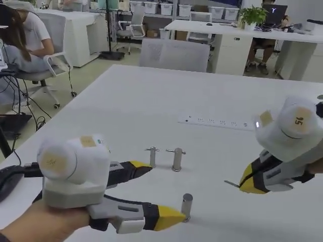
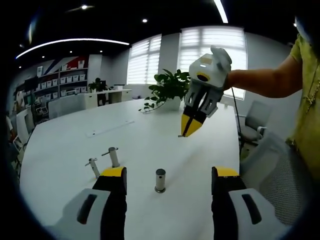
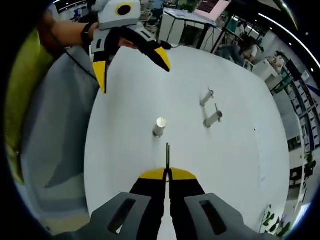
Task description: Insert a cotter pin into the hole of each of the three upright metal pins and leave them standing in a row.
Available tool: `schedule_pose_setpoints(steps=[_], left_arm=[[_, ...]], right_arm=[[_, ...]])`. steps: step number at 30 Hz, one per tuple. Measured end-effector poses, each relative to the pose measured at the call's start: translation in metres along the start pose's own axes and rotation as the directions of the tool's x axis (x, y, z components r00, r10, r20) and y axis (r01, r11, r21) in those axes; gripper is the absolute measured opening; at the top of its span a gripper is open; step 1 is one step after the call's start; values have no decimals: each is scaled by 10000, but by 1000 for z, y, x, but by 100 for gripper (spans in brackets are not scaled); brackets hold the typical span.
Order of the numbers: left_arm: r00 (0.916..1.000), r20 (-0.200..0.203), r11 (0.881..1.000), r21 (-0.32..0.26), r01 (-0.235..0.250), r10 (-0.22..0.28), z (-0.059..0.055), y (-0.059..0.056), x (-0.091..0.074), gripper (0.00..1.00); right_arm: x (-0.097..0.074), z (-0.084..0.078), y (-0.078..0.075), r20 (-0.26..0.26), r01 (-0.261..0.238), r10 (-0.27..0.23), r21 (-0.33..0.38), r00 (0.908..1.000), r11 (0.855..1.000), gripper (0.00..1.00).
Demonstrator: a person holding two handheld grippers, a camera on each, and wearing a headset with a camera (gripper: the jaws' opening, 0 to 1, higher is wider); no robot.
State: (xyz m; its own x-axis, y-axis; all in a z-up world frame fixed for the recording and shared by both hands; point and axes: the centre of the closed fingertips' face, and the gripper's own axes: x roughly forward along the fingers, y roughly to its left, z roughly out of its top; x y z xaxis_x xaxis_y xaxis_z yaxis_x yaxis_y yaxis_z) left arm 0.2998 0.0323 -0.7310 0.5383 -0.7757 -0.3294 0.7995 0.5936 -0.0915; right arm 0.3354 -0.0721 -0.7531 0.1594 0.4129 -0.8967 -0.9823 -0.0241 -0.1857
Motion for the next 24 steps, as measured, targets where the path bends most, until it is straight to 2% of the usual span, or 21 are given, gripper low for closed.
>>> schedule_pose_setpoints(steps=[2,8,12,24], left_arm=[[10000,12,10000,47,67,-67,2,0,2,66],[9995,52,9994,130,326,-327,6,-3,9,55],[9983,62,9981,199,583,-585,9,-10,15,45],[9941,-70,9936,313,1084,-1082,11,-22,30,28]], right_arm=[[0,10,3,121,-42,44,-179,9999,9998,2],[0,26,9,212,-193,204,-509,9996,9985,2],[2,32,14,194,-324,339,-693,9992,9971,2],[6,46,28,247,-659,693,-1199,9973,9906,2]])
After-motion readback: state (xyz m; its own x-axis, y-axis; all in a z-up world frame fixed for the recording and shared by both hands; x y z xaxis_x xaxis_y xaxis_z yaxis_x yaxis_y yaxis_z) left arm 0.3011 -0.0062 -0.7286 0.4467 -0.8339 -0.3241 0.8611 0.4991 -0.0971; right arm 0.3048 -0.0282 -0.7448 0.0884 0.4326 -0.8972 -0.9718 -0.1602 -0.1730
